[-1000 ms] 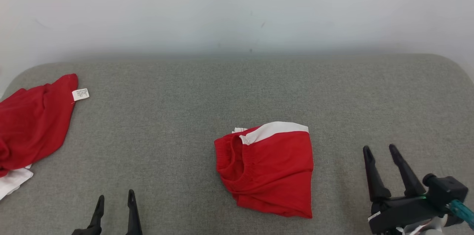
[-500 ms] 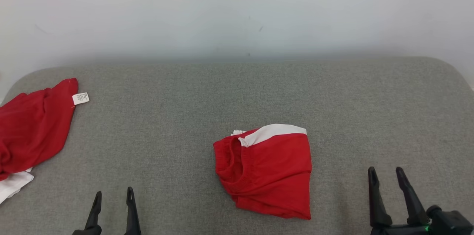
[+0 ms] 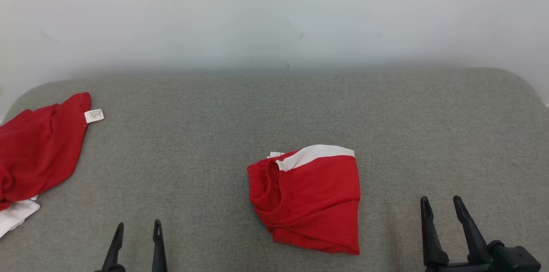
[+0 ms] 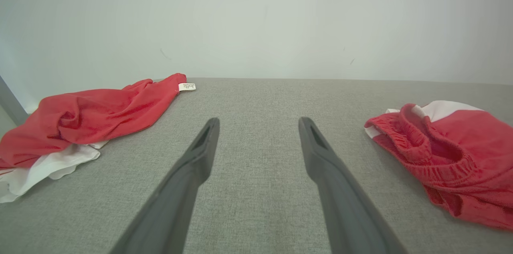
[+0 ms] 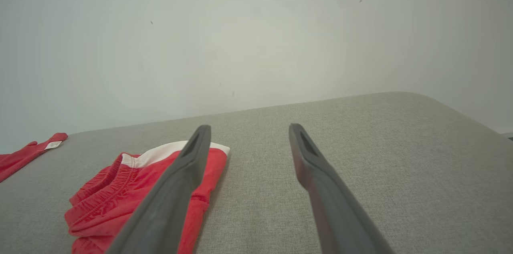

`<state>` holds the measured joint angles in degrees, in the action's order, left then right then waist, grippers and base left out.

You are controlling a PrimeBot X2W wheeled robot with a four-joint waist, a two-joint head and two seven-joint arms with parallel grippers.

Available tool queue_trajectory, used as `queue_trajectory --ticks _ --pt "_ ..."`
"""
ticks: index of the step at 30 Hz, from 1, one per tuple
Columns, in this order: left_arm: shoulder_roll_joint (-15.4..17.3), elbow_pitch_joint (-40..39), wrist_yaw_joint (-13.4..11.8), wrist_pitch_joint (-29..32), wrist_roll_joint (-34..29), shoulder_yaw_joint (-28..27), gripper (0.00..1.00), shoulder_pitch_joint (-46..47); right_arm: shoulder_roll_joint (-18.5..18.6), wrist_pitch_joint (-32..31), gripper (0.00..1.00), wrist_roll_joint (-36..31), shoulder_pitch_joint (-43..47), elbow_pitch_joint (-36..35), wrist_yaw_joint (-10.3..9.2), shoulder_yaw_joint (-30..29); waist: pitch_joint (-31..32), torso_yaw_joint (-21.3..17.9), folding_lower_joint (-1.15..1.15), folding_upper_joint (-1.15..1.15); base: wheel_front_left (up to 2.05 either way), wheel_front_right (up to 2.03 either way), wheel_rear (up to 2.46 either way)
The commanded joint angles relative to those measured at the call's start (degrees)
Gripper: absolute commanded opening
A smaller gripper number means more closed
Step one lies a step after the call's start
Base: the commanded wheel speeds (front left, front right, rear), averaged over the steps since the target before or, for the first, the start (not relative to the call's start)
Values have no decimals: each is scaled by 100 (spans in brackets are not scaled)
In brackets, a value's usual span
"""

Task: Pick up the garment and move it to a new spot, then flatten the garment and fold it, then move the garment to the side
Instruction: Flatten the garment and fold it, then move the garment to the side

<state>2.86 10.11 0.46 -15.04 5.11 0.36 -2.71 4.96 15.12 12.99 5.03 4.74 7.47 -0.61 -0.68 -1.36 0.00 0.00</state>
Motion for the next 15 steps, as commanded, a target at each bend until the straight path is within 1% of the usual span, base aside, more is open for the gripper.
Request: queue_trajectory --ticks 1,15 --pt "4 -45 -14 -17 -61 -1 100 -142 -26 4 100 -48 91 14 6 -17 7 1 0 0 0 0 0" --pt "4 -62 -5 -17 -54 -158 100 -181 -93 5 100 -93 120 58 6 -19 45 14 0 0 0 0 0"
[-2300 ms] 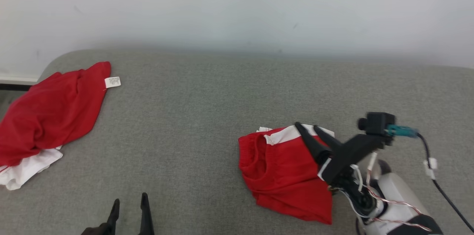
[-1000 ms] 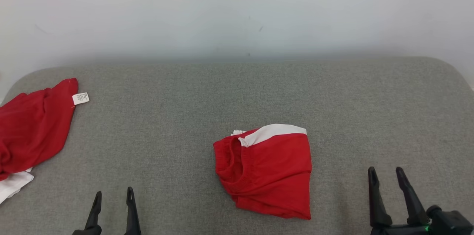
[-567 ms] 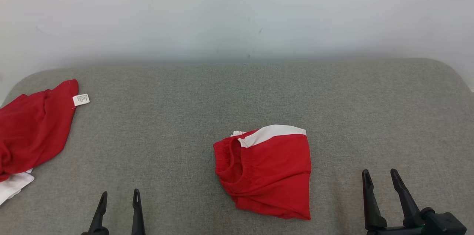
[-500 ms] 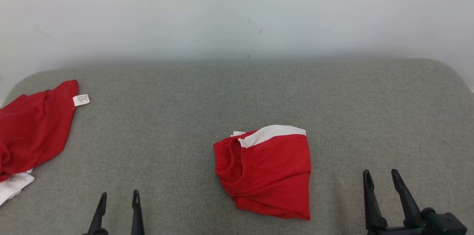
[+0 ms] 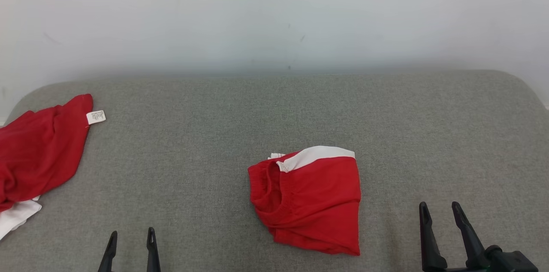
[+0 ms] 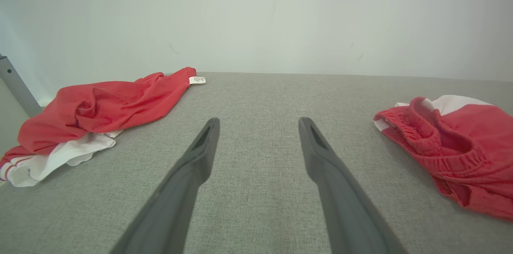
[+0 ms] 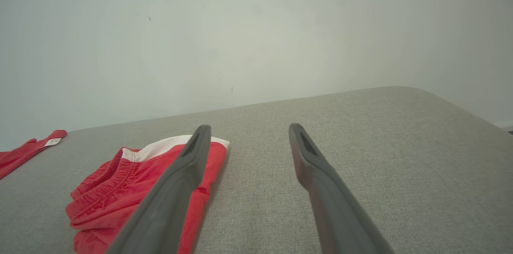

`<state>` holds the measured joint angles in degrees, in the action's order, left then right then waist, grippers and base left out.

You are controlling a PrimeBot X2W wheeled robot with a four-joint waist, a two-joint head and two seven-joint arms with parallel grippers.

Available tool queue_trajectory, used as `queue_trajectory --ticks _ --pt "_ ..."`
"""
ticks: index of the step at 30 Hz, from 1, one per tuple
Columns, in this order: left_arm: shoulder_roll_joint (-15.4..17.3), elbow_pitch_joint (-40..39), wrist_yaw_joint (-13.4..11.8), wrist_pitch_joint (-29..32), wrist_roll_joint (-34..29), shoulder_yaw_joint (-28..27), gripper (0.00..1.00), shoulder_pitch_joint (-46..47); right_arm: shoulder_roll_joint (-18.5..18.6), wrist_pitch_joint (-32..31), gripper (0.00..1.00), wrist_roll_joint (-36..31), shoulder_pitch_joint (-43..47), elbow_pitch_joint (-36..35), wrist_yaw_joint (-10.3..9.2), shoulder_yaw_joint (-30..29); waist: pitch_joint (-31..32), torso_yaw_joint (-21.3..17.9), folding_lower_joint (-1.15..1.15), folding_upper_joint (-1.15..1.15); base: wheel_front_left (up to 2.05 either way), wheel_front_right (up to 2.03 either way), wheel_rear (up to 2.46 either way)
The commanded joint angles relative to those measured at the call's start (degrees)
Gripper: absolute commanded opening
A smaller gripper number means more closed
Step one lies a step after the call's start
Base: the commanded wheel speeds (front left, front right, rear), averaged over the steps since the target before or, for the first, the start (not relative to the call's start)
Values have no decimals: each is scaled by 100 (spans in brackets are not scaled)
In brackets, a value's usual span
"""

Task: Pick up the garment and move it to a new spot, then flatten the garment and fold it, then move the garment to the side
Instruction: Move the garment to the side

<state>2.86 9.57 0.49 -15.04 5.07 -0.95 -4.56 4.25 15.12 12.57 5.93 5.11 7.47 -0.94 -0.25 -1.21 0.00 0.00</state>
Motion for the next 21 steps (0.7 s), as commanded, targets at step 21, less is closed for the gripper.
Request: queue_trajectory --ticks 21 --pt "4 16 32 -17 -232 -115 100 83 -69 5 100 -72 82 106 6 67 11 -2 0 0 0 0 0"
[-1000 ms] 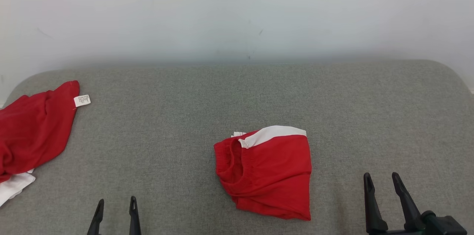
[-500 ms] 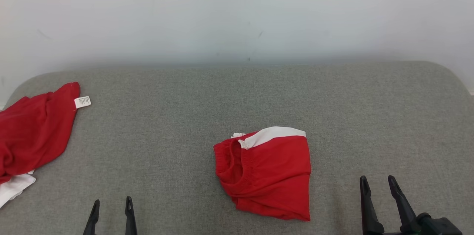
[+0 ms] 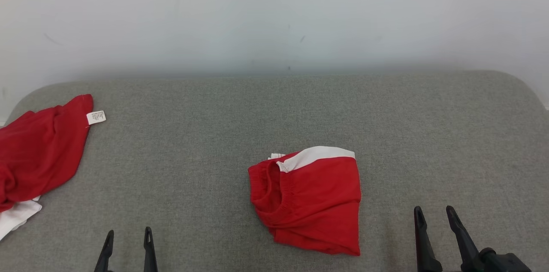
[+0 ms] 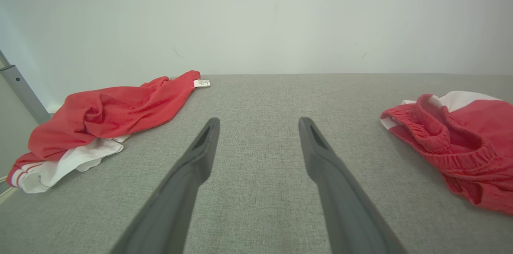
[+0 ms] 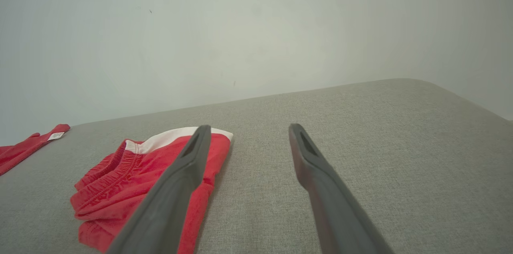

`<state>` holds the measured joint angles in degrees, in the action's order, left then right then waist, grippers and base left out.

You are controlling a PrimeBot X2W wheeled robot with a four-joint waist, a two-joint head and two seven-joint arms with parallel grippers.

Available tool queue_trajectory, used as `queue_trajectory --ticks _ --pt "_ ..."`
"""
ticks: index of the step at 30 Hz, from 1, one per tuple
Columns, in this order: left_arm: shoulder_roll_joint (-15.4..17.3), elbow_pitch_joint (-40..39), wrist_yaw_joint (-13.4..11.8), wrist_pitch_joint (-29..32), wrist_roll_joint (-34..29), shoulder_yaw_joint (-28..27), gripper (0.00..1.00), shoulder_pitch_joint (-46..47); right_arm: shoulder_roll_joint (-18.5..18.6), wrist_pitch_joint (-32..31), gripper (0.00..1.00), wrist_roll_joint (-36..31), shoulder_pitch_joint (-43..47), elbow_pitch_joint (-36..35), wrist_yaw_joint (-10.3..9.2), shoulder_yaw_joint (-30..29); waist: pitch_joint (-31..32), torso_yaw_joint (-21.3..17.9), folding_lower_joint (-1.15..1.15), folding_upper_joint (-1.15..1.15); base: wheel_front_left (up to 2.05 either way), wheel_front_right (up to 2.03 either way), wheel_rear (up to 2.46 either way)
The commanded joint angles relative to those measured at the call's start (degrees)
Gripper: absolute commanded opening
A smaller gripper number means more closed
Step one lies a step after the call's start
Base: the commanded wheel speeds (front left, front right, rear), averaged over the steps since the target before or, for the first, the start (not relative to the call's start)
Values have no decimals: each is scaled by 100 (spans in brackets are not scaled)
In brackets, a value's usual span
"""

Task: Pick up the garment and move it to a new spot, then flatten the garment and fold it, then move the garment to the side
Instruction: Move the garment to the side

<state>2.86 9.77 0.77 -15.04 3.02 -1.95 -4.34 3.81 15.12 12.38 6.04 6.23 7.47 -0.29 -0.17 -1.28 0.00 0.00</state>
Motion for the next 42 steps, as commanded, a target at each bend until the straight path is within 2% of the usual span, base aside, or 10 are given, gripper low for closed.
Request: queue_trajectory --ticks 1,35,42 --pt "4 -3 4 -17 -26 -22 100 64 -26 5 100 -53 76 5 6 1 5 10 0 0 0 0 0" --pt "4 3 36 -17 -168 -18 100 101 -30 5 100 -75 -51 214 6 66 -6 33 0 0 0 0 0" --pt "4 -15 -1 -17 -129 33 100 47 19 4 100 54 -450 541 6 376 11 62 0 0 0 0 0"
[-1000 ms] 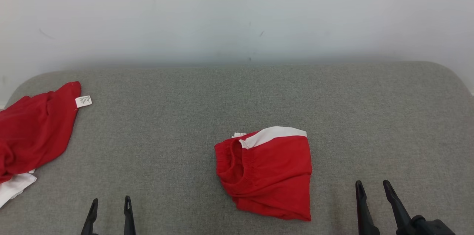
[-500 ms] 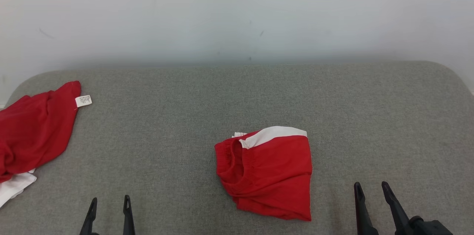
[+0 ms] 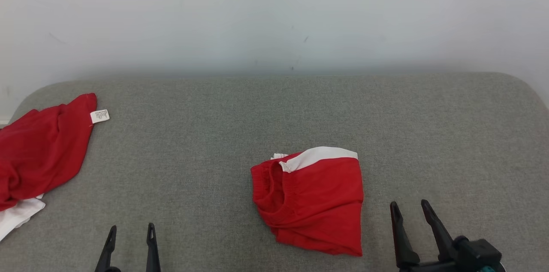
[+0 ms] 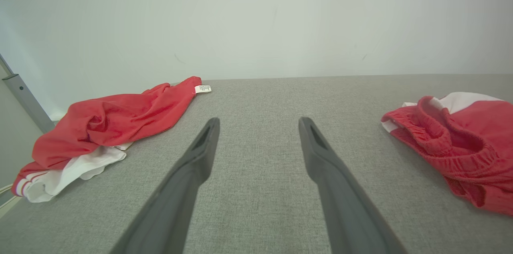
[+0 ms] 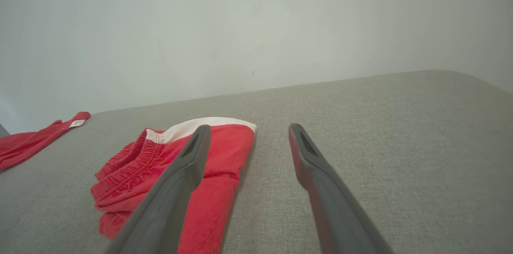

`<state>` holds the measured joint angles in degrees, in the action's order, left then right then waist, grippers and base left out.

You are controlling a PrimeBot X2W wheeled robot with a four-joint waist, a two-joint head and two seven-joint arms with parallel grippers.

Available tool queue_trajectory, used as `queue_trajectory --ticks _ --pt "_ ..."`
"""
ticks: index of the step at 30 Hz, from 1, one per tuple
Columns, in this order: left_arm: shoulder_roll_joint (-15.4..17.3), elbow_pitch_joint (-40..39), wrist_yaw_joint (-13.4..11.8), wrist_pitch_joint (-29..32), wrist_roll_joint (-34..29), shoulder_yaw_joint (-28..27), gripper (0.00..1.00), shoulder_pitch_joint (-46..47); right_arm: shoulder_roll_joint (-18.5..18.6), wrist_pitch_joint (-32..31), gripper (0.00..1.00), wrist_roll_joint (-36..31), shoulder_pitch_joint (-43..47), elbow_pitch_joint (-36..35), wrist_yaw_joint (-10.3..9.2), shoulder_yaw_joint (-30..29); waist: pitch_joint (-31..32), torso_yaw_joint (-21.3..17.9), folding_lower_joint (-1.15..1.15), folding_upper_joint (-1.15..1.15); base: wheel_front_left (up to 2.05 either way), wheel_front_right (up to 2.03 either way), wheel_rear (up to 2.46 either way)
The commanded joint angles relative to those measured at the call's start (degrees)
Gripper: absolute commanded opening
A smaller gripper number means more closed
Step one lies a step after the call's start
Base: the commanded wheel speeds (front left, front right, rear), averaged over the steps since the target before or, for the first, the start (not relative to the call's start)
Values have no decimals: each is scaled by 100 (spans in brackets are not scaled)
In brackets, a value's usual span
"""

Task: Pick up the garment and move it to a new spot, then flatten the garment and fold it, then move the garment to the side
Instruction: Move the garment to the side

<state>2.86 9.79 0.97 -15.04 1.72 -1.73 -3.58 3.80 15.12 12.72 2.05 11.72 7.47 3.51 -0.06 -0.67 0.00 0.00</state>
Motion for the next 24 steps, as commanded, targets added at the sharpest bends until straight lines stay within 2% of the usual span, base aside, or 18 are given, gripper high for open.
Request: queue_trajectory --ticks 1,6,15,19,24 --pt "3 -19 -22 -16 3 22 100 -33 40 4 100 15 -154 83 6 60 1 1 0 0 0 0 0" --pt "3 -7 -30 -17 0 82 100 -39 103 2 100 -74 -866 1029 6 306 11 45 0 0 0 0 0" --pt "4 28 -22 -17 23 184 100 -34 5 -721 100 23 -2348 3163 6 443 -45 215 0 0 0 0 0" --pt "4 65 -13 -17 56 219 100 -31 -47 -824 100 171 -2625 3906 6 407 -56 312 0 0 0 0 0" --pt "4 58 -32 -17 67 211 100 -15 -81 -806 100 618 -2842 4488 6 506 -114 342 0 0 0 0 0"
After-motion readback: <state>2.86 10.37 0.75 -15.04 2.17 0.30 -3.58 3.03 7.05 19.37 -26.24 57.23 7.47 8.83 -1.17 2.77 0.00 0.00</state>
